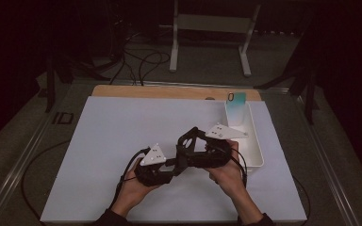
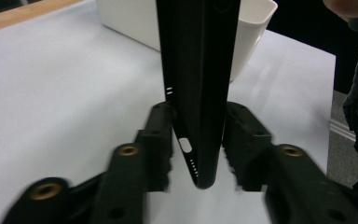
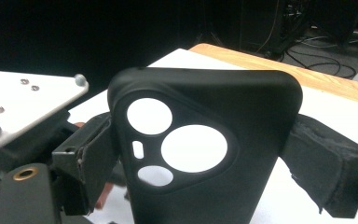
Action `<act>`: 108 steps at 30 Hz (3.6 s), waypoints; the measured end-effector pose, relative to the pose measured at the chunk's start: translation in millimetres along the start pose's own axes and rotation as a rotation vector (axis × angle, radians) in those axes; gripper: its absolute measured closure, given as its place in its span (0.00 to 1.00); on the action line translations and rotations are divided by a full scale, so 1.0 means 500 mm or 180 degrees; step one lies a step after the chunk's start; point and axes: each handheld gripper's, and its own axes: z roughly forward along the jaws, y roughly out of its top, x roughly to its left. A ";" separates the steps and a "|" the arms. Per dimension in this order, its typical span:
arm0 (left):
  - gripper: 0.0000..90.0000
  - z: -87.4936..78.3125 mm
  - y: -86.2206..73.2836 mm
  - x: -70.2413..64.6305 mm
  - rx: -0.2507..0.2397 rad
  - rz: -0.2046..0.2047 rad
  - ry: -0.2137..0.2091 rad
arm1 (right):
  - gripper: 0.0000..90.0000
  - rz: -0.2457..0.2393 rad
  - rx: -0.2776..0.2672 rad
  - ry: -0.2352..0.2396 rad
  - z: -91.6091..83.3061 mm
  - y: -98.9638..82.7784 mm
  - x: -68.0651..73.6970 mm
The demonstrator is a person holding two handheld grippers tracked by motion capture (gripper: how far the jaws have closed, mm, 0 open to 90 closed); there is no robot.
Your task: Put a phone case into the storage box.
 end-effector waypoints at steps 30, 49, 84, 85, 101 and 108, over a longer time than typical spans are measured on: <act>0.00 -0.121 -0.099 0.062 -0.0260 -0.0344 0.1252 | 0.16 0.0028 -0.0019 -0.0087 -0.009 0.000 -0.019; 0.00 -0.199 -0.182 0.075 -0.0500 -0.0426 0.1624 | 0.16 0.0010 -0.0049 -0.0126 -0.017 0.010 -0.029; 0.00 -0.208 -0.196 0.080 -0.0477 -0.0418 0.1635 | 0.16 0.0015 -0.0146 -0.0507 -0.031 0.101 -0.115; 0.00 -0.208 -0.196 0.080 -0.0476 -0.0420 0.1635 | 0.16 0.0026 -0.0154 -0.0525 -0.032 0.104 -0.118; 0.00 -0.207 -0.196 0.080 -0.0444 -0.0402 0.1652 | 0.16 0.0142 -0.0232 -0.0766 -0.053 0.137 -0.185; 0.00 -0.206 -0.196 0.080 -0.0447 -0.0411 0.1653 | 0.16 0.0152 -0.0231 -0.0875 -0.050 0.142 -0.206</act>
